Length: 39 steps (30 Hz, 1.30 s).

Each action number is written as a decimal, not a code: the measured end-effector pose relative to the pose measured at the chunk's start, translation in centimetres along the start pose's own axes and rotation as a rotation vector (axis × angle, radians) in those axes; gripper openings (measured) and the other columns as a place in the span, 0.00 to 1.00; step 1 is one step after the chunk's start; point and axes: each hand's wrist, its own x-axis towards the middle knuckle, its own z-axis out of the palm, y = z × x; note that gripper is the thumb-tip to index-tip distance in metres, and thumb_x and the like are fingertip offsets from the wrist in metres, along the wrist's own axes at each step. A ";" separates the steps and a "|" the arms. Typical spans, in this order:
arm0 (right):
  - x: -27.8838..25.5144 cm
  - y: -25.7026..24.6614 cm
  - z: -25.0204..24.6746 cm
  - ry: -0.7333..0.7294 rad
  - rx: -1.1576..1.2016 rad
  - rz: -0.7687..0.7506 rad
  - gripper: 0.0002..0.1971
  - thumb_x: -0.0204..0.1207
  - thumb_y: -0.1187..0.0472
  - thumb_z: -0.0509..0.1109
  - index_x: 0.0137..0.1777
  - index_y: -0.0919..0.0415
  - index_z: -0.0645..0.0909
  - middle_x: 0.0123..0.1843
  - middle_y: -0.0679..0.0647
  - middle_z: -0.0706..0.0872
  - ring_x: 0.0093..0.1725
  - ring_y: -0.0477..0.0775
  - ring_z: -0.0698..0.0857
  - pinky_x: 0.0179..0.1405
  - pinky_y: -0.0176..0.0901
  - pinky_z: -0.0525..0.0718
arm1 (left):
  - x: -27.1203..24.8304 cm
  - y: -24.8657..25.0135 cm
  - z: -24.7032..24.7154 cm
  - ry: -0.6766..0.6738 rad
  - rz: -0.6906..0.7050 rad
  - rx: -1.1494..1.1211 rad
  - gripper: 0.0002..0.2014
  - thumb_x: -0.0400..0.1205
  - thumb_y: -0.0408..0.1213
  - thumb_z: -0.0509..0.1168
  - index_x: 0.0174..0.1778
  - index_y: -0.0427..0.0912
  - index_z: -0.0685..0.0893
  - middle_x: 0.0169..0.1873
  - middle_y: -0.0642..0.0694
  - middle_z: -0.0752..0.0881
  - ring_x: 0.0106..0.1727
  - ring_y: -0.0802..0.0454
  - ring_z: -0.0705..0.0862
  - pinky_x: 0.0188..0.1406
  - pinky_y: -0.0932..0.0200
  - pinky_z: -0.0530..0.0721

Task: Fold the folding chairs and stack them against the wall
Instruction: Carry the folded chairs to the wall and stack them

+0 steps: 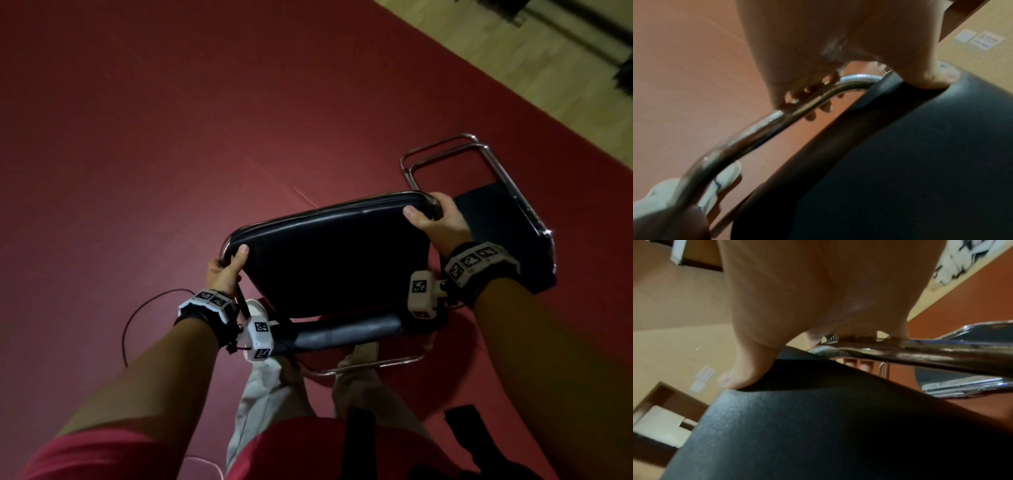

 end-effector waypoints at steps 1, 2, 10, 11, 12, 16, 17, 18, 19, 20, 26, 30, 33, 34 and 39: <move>0.1 -0.3 0.7 0.043 0.033 0.021 0.20 0.73 0.51 0.79 0.63 0.51 0.79 0.52 0.43 0.86 0.50 0.39 0.86 0.40 0.28 0.80 | 0.8 0.3 -0.1 -0.001 -0.006 -0.001 0.25 0.79 0.53 0.74 0.62 0.40 0.75 0.52 0.45 0.82 0.56 0.42 0.81 0.57 0.48 0.80; 0.6 -0.6 1.7 0.091 0.033 0.029 0.24 0.72 0.50 0.80 0.66 0.53 0.79 0.52 0.43 0.86 0.48 0.39 0.86 0.38 0.29 0.80 | 1.9 0.9 -0.4 -0.003 -0.015 -0.002 0.24 0.79 0.52 0.74 0.61 0.40 0.75 0.51 0.44 0.82 0.55 0.42 0.82 0.56 0.48 0.80; 3.2 -8.0 10.3 0.279 -0.063 -0.030 0.19 0.66 0.53 0.84 0.56 0.56 0.86 0.47 0.50 0.88 0.46 0.49 0.86 0.42 0.32 0.82 | 10.3 9.1 -5.0 -0.009 -0.050 -0.054 0.22 0.78 0.47 0.77 0.58 0.41 0.77 0.54 0.40 0.84 0.54 0.41 0.84 0.61 0.46 0.82; 3.2 -9.3 11.2 0.294 -0.018 -0.019 0.18 0.65 0.52 0.84 0.54 0.52 0.86 0.46 0.48 0.89 0.46 0.47 0.87 0.43 0.34 0.83 | 11.0 10.6 -5.7 -0.008 -0.034 -0.053 0.22 0.77 0.47 0.77 0.60 0.41 0.77 0.55 0.40 0.84 0.55 0.41 0.84 0.63 0.45 0.82; 3.4 -11.0 12.2 0.308 0.030 -0.015 0.16 0.65 0.52 0.84 0.51 0.49 0.86 0.45 0.45 0.89 0.44 0.45 0.87 0.41 0.32 0.84 | 11.9 12.8 -6.7 -0.012 -0.007 -0.056 0.23 0.77 0.47 0.78 0.60 0.41 0.77 0.55 0.40 0.85 0.56 0.41 0.84 0.64 0.43 0.82; 4.7 -18.3 16.2 0.342 0.138 -0.085 0.13 0.71 0.60 0.82 0.51 0.53 0.82 0.40 0.39 0.84 0.34 0.29 0.83 0.33 0.18 0.77 | 14.8 21.8 -10.3 0.005 0.129 -0.070 0.23 0.77 0.45 0.78 0.63 0.40 0.78 0.54 0.41 0.84 0.54 0.43 0.83 0.66 0.40 0.82; 5.3 -20.0 17.1 0.344 0.157 -0.110 0.14 0.70 0.61 0.83 0.52 0.54 0.82 0.41 0.41 0.84 0.34 0.29 0.83 0.35 0.18 0.77 | 15.4 24.3 -11.1 0.013 0.168 -0.080 0.25 0.77 0.44 0.78 0.65 0.40 0.77 0.55 0.42 0.83 0.55 0.43 0.83 0.66 0.40 0.82; 6.0 -21.6 18.0 0.349 0.174 -0.125 0.16 0.69 0.61 0.83 0.53 0.54 0.82 0.42 0.42 0.85 0.36 0.31 0.82 0.37 0.19 0.77 | 15.8 26.7 -11.8 0.013 0.197 -0.100 0.27 0.78 0.43 0.78 0.69 0.40 0.76 0.56 0.42 0.83 0.56 0.43 0.83 0.66 0.42 0.82; 7.0 -23.3 18.8 0.347 0.202 -0.132 0.18 0.68 0.60 0.84 0.55 0.52 0.82 0.44 0.41 0.85 0.40 0.33 0.83 0.38 0.19 0.78 | 16.3 28.9 -12.4 0.020 0.219 -0.128 0.28 0.78 0.41 0.78 0.71 0.39 0.76 0.57 0.42 0.82 0.57 0.42 0.82 0.66 0.44 0.81; 8.2 -24.8 19.6 0.340 0.241 -0.139 0.20 0.67 0.59 0.84 0.57 0.51 0.82 0.45 0.40 0.85 0.42 0.34 0.83 0.39 0.19 0.78 | 16.9 31.0 -13.1 0.030 0.239 -0.156 0.28 0.78 0.39 0.78 0.71 0.39 0.76 0.57 0.42 0.82 0.58 0.43 0.82 0.66 0.46 0.81; 17.9 -35.3 22.6 0.278 0.318 -0.266 0.22 0.69 0.64 0.83 0.63 0.60 0.83 0.49 0.48 0.86 0.42 0.36 0.84 0.38 0.16 0.76 | 21.1 42.5 -14.3 0.139 0.333 -0.283 0.29 0.74 0.34 0.80 0.70 0.38 0.78 0.61 0.41 0.84 0.62 0.43 0.84 0.68 0.50 0.80; 26.7 -44.6 24.7 0.157 0.334 -0.345 0.23 0.68 0.63 0.83 0.64 0.61 0.83 0.50 0.49 0.86 0.44 0.40 0.85 0.36 0.15 0.76 | 24.4 51.1 -13.9 0.243 0.378 -0.351 0.30 0.74 0.36 0.80 0.71 0.37 0.78 0.60 0.42 0.83 0.61 0.43 0.82 0.70 0.46 0.79; 32.2 -50.9 25.7 0.067 0.292 -0.414 0.23 0.68 0.62 0.83 0.62 0.57 0.83 0.51 0.49 0.85 0.50 0.46 0.83 0.37 0.14 0.75 | 26.8 55.5 -13.4 0.295 0.394 -0.427 0.27 0.74 0.34 0.80 0.68 0.37 0.79 0.58 0.42 0.84 0.58 0.44 0.82 0.68 0.48 0.80; 33.9 -53.0 26.0 0.040 0.283 -0.435 0.23 0.68 0.62 0.83 0.62 0.57 0.83 0.51 0.48 0.86 0.51 0.47 0.84 0.38 0.14 0.76 | 27.7 56.8 -13.1 0.307 0.402 -0.464 0.27 0.74 0.33 0.80 0.67 0.37 0.79 0.57 0.42 0.84 0.56 0.45 0.81 0.66 0.49 0.80; 42.9 -60.9 28.7 -0.051 0.227 -0.503 0.36 0.55 0.46 0.85 0.64 0.58 0.84 0.57 0.50 0.89 0.58 0.50 0.86 0.57 0.37 0.81 | 33.5 62.7 -11.9 0.315 0.423 -0.541 0.21 0.77 0.29 0.76 0.63 0.38 0.77 0.48 0.47 0.83 0.52 0.47 0.79 0.54 0.53 0.77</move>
